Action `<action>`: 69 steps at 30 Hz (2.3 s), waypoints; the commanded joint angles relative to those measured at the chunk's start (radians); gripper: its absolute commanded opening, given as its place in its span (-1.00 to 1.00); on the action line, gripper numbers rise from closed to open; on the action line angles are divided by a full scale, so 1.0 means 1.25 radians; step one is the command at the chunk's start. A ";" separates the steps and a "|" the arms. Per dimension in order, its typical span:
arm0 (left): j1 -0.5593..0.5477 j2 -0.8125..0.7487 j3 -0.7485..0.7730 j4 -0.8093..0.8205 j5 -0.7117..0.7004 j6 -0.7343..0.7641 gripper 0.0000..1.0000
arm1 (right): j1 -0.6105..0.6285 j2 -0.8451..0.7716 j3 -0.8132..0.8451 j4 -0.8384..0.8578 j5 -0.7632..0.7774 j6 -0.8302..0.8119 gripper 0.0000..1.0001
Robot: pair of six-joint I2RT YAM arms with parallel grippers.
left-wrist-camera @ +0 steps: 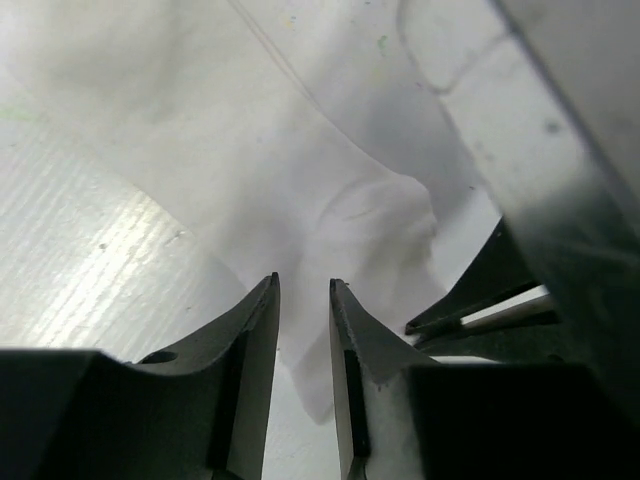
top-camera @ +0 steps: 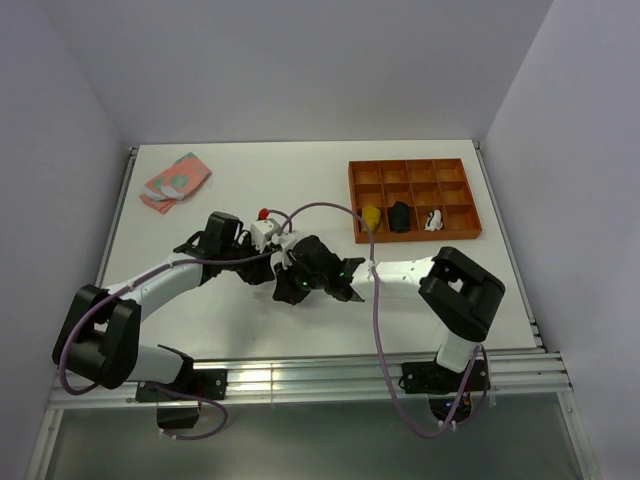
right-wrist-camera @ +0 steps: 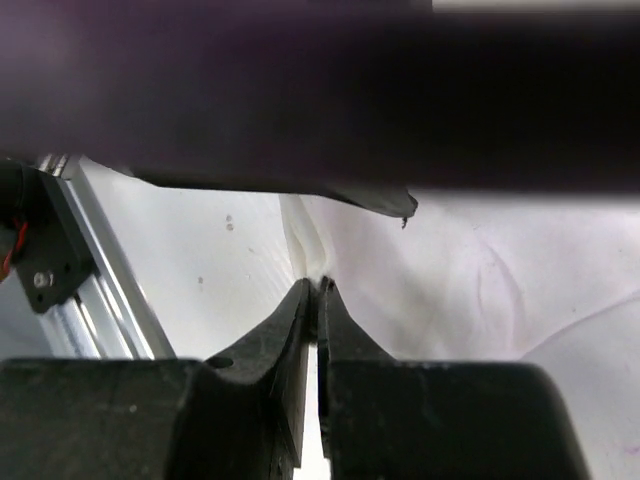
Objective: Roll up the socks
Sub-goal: Roll the sock at the center of the board.
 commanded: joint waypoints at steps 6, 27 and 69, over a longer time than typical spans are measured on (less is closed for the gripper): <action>0.003 -0.122 -0.069 0.199 0.028 0.058 -0.31 | -0.106 0.101 -0.025 -0.202 -0.011 0.110 -1.00; 0.010 -0.240 -0.176 0.277 0.089 0.113 -0.08 | -0.250 0.195 -0.049 -0.177 -0.083 0.145 -1.00; -0.170 -0.169 -0.191 0.236 -0.034 0.467 0.06 | -0.226 0.193 0.007 -0.390 -0.106 0.053 -1.00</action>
